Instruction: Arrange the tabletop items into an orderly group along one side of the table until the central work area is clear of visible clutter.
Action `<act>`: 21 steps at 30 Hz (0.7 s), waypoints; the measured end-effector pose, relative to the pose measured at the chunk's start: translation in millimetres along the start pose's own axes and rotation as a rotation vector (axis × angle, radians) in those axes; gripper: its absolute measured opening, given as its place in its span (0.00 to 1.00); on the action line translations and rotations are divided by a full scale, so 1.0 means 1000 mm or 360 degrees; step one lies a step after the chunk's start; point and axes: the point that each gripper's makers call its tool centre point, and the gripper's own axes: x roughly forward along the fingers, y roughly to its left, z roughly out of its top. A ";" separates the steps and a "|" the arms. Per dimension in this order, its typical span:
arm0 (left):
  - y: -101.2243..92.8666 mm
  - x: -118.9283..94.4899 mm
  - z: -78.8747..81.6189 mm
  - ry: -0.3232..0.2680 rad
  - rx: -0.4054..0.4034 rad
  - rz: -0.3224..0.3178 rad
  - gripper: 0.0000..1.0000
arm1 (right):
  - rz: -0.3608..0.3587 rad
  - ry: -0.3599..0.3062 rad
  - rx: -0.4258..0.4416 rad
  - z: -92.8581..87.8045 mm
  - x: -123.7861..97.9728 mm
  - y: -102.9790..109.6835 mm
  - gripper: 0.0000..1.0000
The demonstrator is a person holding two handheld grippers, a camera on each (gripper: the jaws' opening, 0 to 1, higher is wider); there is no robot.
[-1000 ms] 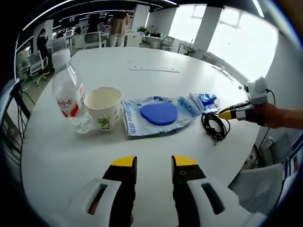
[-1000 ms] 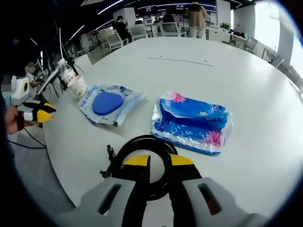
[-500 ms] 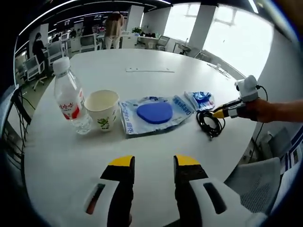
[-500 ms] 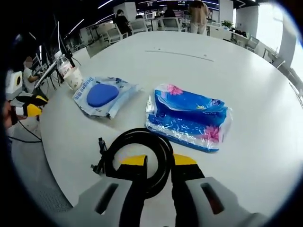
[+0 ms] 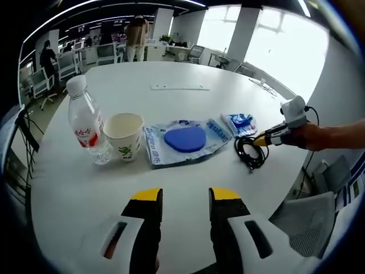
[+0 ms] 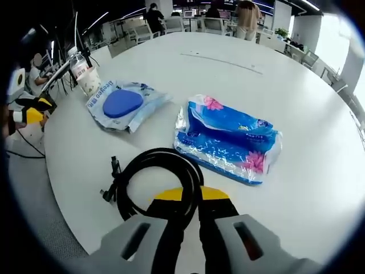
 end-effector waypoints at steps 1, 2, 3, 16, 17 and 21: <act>-0.001 0.000 0.000 0.0001 0.0001 -0.0002 0.31 | 0.0001 0.0000 -0.0003 0.000 0.000 0.000 0.06; -0.001 0.000 0.000 0.0001 0.0000 -0.0003 0.31 | 0.0002 0.0001 -0.0006 0.000 0.000 0.001 0.06; -0.002 0.000 0.001 -0.0001 -0.0004 -0.0009 0.31 | 0.0005 0.0000 -0.0013 0.000 0.000 0.002 0.05; -0.004 -0.002 0.004 -0.0020 -0.0006 -0.0019 0.31 | 0.0055 -0.0011 -0.0076 0.004 0.001 0.018 0.04; -0.004 -0.003 0.004 -0.0021 -0.0006 -0.0020 0.31 | 0.0058 -0.0011 -0.0080 0.004 0.002 0.019 0.04; -0.004 -0.004 0.003 -0.0019 -0.0006 -0.0020 0.32 | 0.0083 -0.0008 -0.0130 0.005 0.004 0.027 0.04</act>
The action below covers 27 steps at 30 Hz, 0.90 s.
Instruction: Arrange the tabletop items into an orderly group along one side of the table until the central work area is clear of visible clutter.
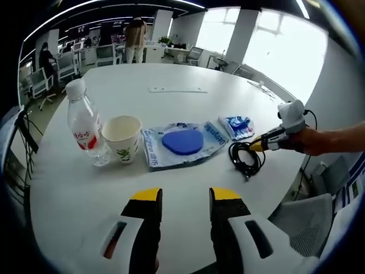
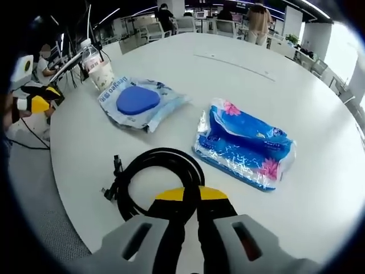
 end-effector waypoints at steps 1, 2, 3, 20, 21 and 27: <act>0.000 0.000 0.000 0.0000 -0.0002 0.0000 0.31 | 0.0002 0.0000 -0.0003 0.000 0.000 0.001 0.04; 0.001 0.000 0.000 0.0000 -0.0001 0.0000 0.31 | 0.0006 -0.0001 -0.0009 0.001 0.000 0.002 0.04; 0.001 0.000 -0.001 0.0001 -0.0002 0.0001 0.31 | 0.0009 -0.0002 -0.0011 0.001 0.000 0.003 0.04; -0.001 -0.001 -0.002 0.0011 0.0016 -0.0019 0.33 | 0.0061 -0.0016 -0.0010 0.001 0.005 0.016 0.04; -0.001 -0.001 -0.002 0.0012 0.0016 -0.0019 0.33 | 0.0063 -0.0016 -0.0009 0.002 0.005 0.016 0.04; -0.001 0.001 -0.003 0.0021 0.0023 -0.0022 0.33 | 0.0080 -0.0074 0.0092 0.007 0.004 0.015 0.04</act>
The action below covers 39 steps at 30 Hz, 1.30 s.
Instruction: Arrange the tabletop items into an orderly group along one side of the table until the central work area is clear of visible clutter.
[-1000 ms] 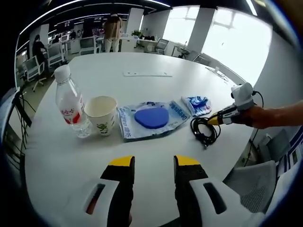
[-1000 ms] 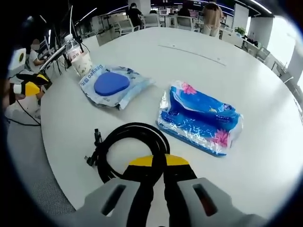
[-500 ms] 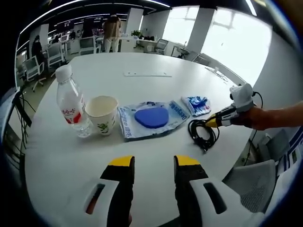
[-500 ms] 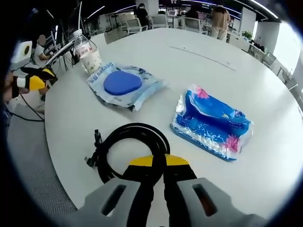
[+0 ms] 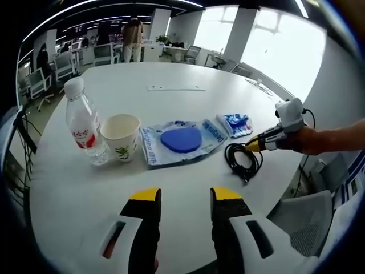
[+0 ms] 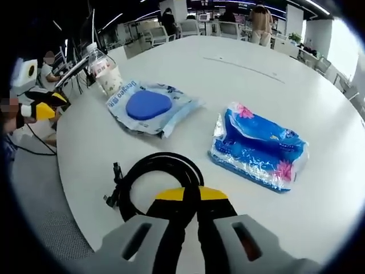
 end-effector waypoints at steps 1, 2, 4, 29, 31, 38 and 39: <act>0.000 0.000 0.000 -0.0001 0.0000 -0.0001 0.33 | 0.0004 0.0001 -0.0001 0.000 -0.001 0.001 0.05; 0.000 0.001 0.000 -0.0001 -0.0001 -0.0002 0.33 | 0.0012 0.0003 -0.0006 0.001 -0.001 0.003 0.06; -0.001 0.002 0.001 0.0000 0.0001 -0.0003 0.33 | 0.0023 0.0008 -0.0016 0.001 0.000 0.003 0.07; 0.000 0.004 0.004 0.0004 -0.0002 -0.0013 0.34 | 0.0026 -0.0037 0.0021 0.020 -0.005 -0.019 0.10; 0.000 0.004 0.004 0.0006 0.0002 -0.0013 0.34 | 0.0012 -0.0043 0.0006 0.025 -0.005 -0.024 0.10; 0.004 0.002 0.006 0.0001 -0.0004 -0.0007 0.34 | -0.0008 -0.0040 -0.0036 0.033 -0.004 -0.031 0.10; 0.004 0.002 0.006 0.0000 -0.0003 -0.0003 0.34 | -0.0010 -0.0039 -0.0040 0.035 -0.004 -0.033 0.10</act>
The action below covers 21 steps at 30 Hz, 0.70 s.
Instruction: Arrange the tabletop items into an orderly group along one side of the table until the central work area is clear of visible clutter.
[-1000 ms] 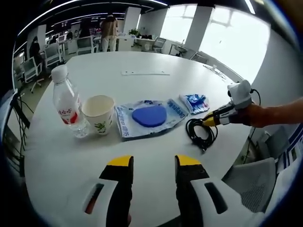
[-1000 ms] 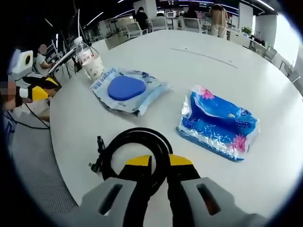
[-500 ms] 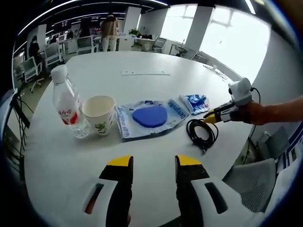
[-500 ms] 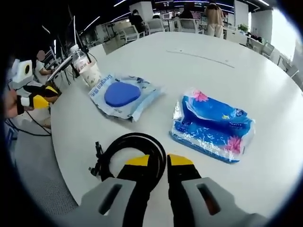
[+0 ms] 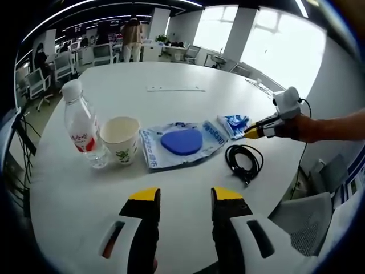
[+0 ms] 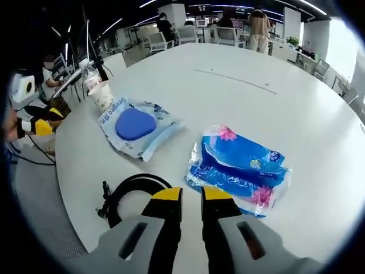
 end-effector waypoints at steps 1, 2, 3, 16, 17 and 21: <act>0.000 0.000 0.000 0.0000 0.0000 0.0001 0.34 | -0.0001 0.0000 -0.0002 0.001 0.000 -0.001 0.10; 0.001 0.000 0.000 0.0000 -0.0003 0.0003 0.34 | -0.0002 0.0000 -0.0007 0.002 0.001 -0.002 0.10; 0.001 -0.001 0.000 -0.0001 -0.0007 0.0003 0.34 | -0.0004 0.0001 -0.0013 0.003 0.001 -0.002 0.10; 0.002 -0.003 -0.002 0.0003 -0.0011 0.0010 0.34 | -0.0072 0.0003 -0.0101 0.022 0.005 -0.023 0.12; 0.002 -0.003 -0.002 0.0004 -0.0011 0.0009 0.34 | -0.0076 0.0005 -0.0103 0.023 0.005 -0.024 0.13; 0.003 -0.005 0.000 -0.0003 -0.0007 0.0013 0.34 | -0.0088 0.0022 -0.0142 0.026 0.009 -0.031 0.14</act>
